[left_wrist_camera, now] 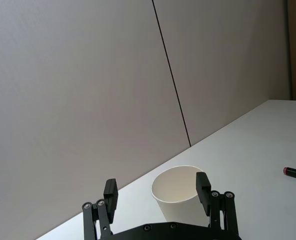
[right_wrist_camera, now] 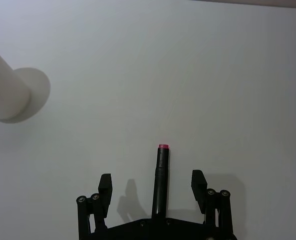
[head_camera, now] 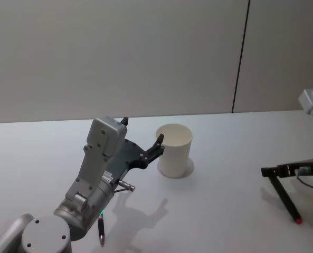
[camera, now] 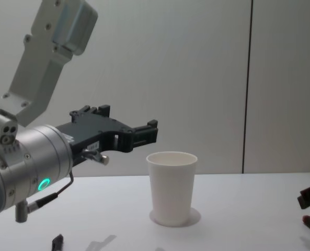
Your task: Place the pen into the pen holder.
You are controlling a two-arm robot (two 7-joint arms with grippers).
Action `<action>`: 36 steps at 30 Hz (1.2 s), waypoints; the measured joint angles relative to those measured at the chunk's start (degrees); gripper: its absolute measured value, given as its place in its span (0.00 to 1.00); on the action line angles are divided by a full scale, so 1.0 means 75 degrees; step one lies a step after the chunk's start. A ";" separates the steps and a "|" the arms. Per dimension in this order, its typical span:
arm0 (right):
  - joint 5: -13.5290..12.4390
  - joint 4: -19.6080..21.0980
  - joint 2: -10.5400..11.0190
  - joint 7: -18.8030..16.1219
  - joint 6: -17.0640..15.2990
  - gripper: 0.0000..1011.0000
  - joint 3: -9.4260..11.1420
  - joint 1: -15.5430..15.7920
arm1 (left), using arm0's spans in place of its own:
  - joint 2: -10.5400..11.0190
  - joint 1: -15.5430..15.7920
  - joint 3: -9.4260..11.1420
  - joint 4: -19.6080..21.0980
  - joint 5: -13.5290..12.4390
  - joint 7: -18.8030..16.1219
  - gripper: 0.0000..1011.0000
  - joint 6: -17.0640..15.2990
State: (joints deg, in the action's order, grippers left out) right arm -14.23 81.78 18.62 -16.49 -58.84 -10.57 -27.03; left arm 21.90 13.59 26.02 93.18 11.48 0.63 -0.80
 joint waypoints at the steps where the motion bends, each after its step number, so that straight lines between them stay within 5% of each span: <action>1: 0.0047 -0.0071 -0.0001 -0.0043 -0.0037 0.99 -0.0004 -0.0048 | 0.0000 0.0000 0.0000 0.0000 0.0000 0.0000 0.99 0.0000; 19: 0.0621 -0.0873 -0.0088 -0.0442 -0.0160 0.99 -0.0180 -0.0523 | 0.0000 0.0000 0.0000 0.0000 0.0000 0.0001 0.99 0.0000; 36: 0.0885 -0.1612 -0.0299 -0.0541 0.0151 0.99 -0.0366 -0.0843 | 0.0000 0.0000 0.0000 0.0000 0.0000 0.0000 0.99 0.0000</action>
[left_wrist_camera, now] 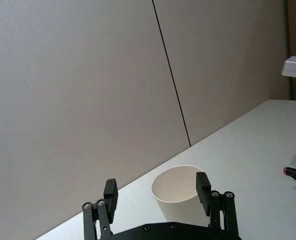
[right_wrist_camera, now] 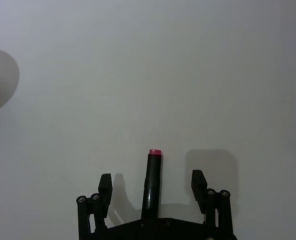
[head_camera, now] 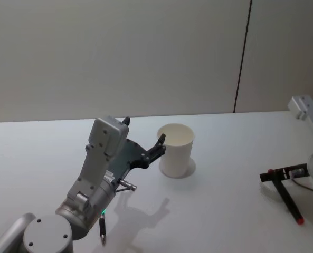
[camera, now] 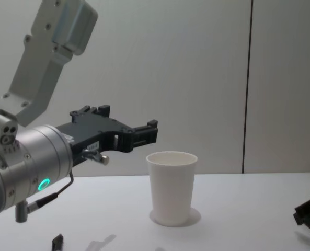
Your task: Place the pen into the pen holder.
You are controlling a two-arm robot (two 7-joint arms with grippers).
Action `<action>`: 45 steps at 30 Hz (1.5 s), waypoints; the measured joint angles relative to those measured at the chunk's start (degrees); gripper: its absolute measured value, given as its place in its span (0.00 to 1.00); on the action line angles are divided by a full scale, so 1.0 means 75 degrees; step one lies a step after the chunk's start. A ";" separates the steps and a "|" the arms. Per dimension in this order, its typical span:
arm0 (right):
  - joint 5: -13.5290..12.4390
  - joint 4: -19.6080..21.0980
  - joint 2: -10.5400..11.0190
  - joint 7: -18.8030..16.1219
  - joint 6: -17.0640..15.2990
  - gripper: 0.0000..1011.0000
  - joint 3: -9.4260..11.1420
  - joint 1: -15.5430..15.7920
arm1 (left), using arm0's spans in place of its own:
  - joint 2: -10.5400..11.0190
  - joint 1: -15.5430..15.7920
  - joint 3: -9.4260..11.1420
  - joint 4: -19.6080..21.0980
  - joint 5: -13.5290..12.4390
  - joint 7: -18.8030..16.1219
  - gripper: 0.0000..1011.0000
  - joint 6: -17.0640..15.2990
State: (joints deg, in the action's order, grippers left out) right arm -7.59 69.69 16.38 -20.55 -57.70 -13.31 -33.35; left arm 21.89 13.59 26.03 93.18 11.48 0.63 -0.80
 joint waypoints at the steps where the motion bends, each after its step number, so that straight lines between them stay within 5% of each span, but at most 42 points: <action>1: 0.0008 -0.0025 -0.0007 0.0000 0.0012 0.99 -0.0007 -0.0012 | 0.0000 0.0000 0.0000 0.0000 0.0000 0.0000 0.99 0.0000; 13: 0.0167 -0.0334 -0.0120 0.0012 0.0156 0.95 -0.0096 -0.0155 | 0.0000 0.0000 0.0000 0.0000 0.0000 0.0000 0.99 0.0000; 38: 0.0359 -0.0492 -0.0189 0.0034 0.0166 0.19 -0.0161 -0.0185 | 0.0000 0.0000 0.0000 0.0000 0.0000 0.0000 0.99 0.0000; 45: 0.0361 -0.0470 -0.0193 0.0073 0.0190 0.17 -0.0143 -0.0144 | 0.0000 0.0000 0.0000 0.0000 0.0000 0.0000 0.99 0.0000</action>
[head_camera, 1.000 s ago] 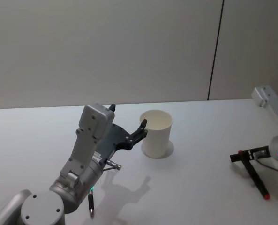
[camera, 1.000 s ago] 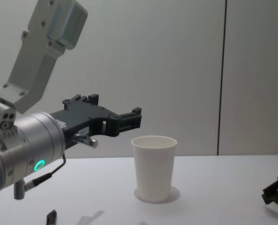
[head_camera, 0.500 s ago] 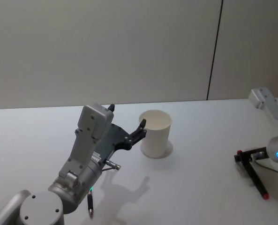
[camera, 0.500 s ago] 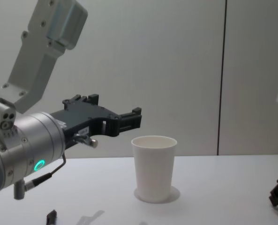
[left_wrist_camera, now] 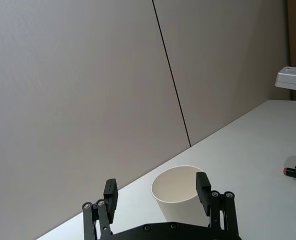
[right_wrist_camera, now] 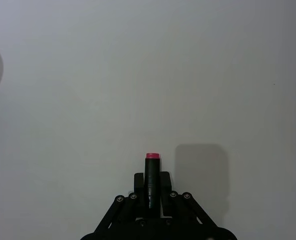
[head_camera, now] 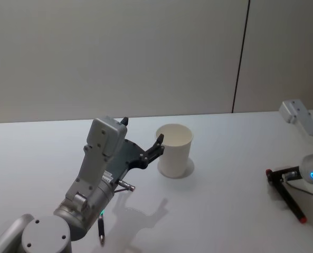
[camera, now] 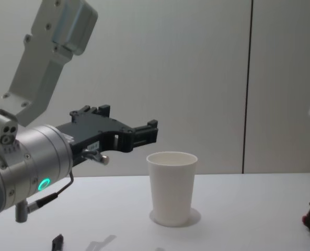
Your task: Place the pen into the pen holder.
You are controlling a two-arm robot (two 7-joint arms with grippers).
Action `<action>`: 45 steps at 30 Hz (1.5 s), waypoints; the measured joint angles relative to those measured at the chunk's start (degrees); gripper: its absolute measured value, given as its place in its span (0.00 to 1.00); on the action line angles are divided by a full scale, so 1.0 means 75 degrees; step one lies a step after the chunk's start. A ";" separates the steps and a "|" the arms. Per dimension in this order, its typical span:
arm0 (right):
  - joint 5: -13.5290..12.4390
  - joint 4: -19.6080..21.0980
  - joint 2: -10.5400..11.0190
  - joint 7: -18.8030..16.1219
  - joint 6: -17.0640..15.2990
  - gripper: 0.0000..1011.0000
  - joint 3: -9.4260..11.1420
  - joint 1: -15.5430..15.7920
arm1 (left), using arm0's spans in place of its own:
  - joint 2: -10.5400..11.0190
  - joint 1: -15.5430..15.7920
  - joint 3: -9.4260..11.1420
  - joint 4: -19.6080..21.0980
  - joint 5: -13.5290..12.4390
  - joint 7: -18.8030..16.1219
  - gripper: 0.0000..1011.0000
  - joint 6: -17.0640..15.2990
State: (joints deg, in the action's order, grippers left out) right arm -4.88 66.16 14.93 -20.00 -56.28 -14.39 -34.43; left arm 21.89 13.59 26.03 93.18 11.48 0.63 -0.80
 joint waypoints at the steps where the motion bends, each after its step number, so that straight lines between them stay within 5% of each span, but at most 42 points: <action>1: 0.0000 0.0010 0.0000 0.0004 0.0006 0.17 0.0002 0.0007 | 0.0000 0.0000 0.0000 0.0000 0.0000 0.0000 0.99 0.0000; 22: -0.0185 0.1029 0.0183 0.0267 0.1088 0.17 0.0148 0.0594 | 0.0000 0.0000 0.0000 0.0000 0.0000 0.0000 0.99 0.0000; 45: -0.0256 0.2328 0.0519 0.0662 0.3535 0.17 0.0267 0.1592 | 0.0000 0.0000 0.0000 0.0000 0.0000 0.0000 0.99 0.0000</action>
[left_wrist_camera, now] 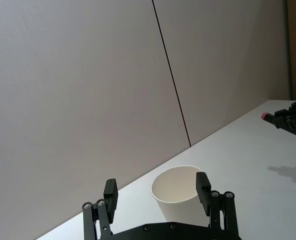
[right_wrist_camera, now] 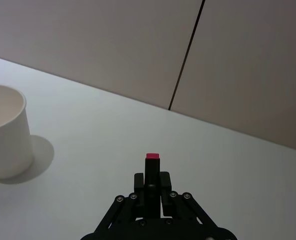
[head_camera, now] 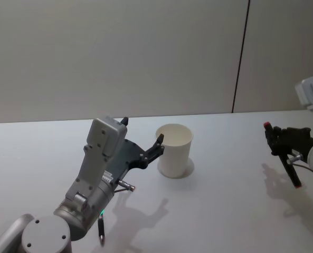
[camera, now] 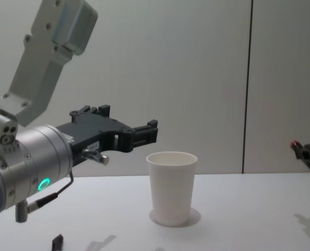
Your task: Place the pen into the pen holder.
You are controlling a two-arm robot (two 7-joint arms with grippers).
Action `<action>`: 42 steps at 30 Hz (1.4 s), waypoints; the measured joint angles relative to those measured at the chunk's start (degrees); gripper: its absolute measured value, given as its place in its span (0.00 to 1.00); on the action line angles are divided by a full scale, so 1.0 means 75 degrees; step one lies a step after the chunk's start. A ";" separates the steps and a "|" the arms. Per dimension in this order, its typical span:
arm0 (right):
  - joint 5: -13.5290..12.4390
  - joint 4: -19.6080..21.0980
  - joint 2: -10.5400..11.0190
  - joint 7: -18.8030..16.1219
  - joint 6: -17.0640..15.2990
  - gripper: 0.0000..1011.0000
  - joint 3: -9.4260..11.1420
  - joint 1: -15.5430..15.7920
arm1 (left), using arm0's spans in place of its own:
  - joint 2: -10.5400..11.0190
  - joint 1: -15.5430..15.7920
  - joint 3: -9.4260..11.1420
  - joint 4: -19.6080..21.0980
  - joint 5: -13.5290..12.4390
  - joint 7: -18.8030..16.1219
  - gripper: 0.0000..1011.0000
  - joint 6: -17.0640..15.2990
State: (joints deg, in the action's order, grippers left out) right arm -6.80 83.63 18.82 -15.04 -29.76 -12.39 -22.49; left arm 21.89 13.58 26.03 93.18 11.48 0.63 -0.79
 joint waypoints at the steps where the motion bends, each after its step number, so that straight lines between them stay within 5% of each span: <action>1: 0.0011 0.0047 0.0015 0.0022 0.0185 0.17 0.0001 0.0049 | 0.0000 0.0000 0.0000 0.0000 0.0000 0.0000 0.99 0.0000; 25: 0.0401 0.0236 0.0043 0.0336 0.3598 0.17 -0.0132 0.0624 | 0.0000 0.0000 0.0000 0.0000 0.0000 0.0000 0.99 0.0000; 34: 0.0614 -0.0337 -0.0182 0.0354 0.5245 0.17 -0.0278 0.0481 | 0.0000 0.0000 0.0000 0.0000 0.0000 0.0000 0.99 0.0000; 42: 0.0752 -0.1530 -0.0615 0.0283 0.6991 0.17 -0.0501 -0.0037 | 0.0000 0.0000 0.0000 0.0000 0.0000 0.0000 0.99 0.0000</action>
State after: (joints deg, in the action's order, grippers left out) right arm -1.16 72.15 14.21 -12.91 22.67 -16.14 -22.77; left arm 21.89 13.58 26.03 93.18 11.48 0.63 -0.79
